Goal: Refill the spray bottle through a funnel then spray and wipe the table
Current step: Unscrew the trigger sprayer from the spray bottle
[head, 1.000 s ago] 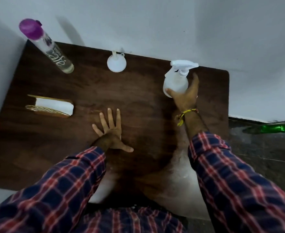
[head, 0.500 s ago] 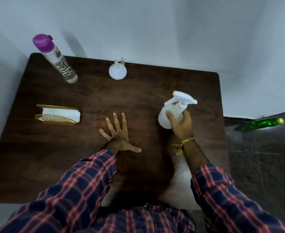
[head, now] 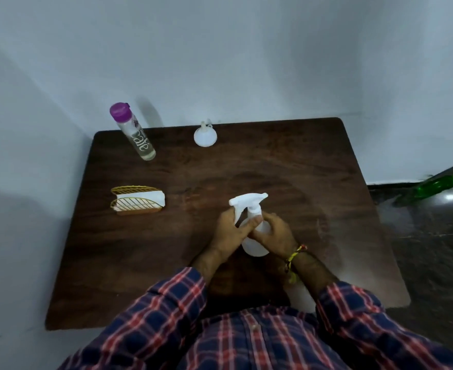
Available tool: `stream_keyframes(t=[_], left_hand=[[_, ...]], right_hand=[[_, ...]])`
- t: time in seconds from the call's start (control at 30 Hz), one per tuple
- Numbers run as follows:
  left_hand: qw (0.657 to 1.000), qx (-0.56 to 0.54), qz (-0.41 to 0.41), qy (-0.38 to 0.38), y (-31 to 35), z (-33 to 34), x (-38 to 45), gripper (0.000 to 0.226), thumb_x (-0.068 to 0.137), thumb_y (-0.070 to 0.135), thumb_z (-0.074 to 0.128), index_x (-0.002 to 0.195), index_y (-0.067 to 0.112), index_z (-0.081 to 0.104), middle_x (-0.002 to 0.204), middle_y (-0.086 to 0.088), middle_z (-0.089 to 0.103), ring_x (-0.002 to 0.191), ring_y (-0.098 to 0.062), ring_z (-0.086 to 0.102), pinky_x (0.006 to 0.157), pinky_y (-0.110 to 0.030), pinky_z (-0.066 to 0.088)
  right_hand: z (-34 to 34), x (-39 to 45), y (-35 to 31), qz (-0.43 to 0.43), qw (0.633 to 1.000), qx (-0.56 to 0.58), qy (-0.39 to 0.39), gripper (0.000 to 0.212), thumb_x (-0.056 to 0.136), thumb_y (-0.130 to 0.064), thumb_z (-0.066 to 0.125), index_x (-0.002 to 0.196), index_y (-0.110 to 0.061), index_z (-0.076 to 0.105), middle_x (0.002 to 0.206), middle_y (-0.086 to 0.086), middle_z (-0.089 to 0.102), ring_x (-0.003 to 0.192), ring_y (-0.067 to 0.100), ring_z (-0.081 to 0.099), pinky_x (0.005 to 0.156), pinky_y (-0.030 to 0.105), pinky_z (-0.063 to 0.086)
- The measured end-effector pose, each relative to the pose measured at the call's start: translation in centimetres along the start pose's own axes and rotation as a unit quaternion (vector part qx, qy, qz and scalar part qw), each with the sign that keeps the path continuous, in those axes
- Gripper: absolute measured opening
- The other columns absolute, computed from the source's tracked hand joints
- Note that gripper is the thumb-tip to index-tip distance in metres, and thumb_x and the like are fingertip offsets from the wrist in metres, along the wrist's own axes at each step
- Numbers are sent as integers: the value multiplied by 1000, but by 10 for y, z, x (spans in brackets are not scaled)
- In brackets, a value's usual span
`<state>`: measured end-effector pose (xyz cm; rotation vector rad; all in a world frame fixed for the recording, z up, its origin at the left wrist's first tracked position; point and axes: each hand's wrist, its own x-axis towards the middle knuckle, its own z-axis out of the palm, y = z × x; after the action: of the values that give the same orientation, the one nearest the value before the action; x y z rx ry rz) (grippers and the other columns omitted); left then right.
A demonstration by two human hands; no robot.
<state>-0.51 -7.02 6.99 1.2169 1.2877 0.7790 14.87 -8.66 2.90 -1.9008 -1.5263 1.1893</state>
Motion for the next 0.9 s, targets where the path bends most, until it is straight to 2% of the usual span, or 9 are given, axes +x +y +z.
stream_keyframes(t=[0.13, 0.23, 0.4, 0.47, 0.53, 0.63, 0.77, 0.83, 0.9], left_hand=[[998, -12, -3, 54, 4, -7, -2, 27, 84, 24, 75, 110, 16, 70, 100, 1, 74, 94, -9, 70, 85, -34, 57], [989, -110, -49, 88, 12, -15, -1, 22, 89, 21, 70, 109, 15, 69, 102, -3, 75, 96, -17, 71, 85, -41, 58], [971, -190, -90, 110, 23, -19, 0, 27, 92, 16, 65, 118, 8, 65, 113, -7, 71, 101, -18, 70, 78, -39, 60], [960, -220, -98, 146, 27, -15, -1, 26, 91, 14, 66, 116, 7, 65, 111, -9, 72, 101, -20, 70, 76, -40, 60], [949, -240, -101, 176, 32, -12, -1, 22, 91, 13, 65, 113, 6, 66, 106, -9, 73, 98, -20, 71, 76, -40, 60], [957, -234, -89, 149, 35, -18, -2, 22, 93, 15, 63, 113, 7, 66, 106, -7, 74, 100, -19, 71, 76, -37, 60], [964, -238, -83, 78, 29, -28, -6, 26, 94, 19, 61, 118, 9, 65, 111, -7, 73, 108, -21, 68, 77, -36, 58], [960, -250, -79, 99, 28, -25, -7, 25, 94, 18, 62, 116, 7, 64, 110, -10, 73, 106, -23, 68, 78, -38, 59], [949, -269, -83, 138, 26, -19, -7, 18, 93, 15, 63, 109, 9, 66, 107, -12, 73, 103, -24, 70, 82, -42, 58]], right_hand=[[4, 1, -1, -29, 998, 40, -41, 72, 62, -78, 70, 119, -34, 64, 112, -11, 68, 103, 7, 64, 90, 40, 55], [-8, -6, -3, 12, 979, 194, -65, 80, 54, -58, 89, 124, -36, 59, 123, -10, 64, 111, 10, 63, 91, 34, 56], [-23, -21, -5, 50, 924, 367, -98, 83, 48, -48, 95, 120, -18, 65, 120, 12, 69, 103, 24, 70, 77, 34, 58], [-15, -27, -14, 12, 956, 293, -25, 78, 51, -42, 95, 119, -22, 62, 118, 2, 68, 103, 18, 68, 79, 31, 58], [-6, -30, -14, -28, 980, 193, 45, 86, 49, -47, 95, 123, -33, 53, 122, -10, 60, 107, 10, 62, 83, 30, 57], [-10, -28, -5, -44, 983, 176, -12, 97, 47, -59, 92, 130, -43, 45, 131, -11, 52, 116, 12, 58, 90, 35, 57], [-35, -27, -8, -25, 953, 268, -139, 89, 53, -49, 91, 132, -33, 53, 129, -3, 61, 115, 15, 63, 88, 30, 57], [-31, -32, -16, -30, 967, 236, -92, 86, 49, -46, 95, 124, -34, 55, 125, -4, 63, 110, 13, 64, 85, 30, 58], [-21, -33, -16, -41, 990, 134, -29, 95, 40, -54, 95, 121, -39, 46, 124, -10, 56, 110, 11, 59, 85, 31, 57]])
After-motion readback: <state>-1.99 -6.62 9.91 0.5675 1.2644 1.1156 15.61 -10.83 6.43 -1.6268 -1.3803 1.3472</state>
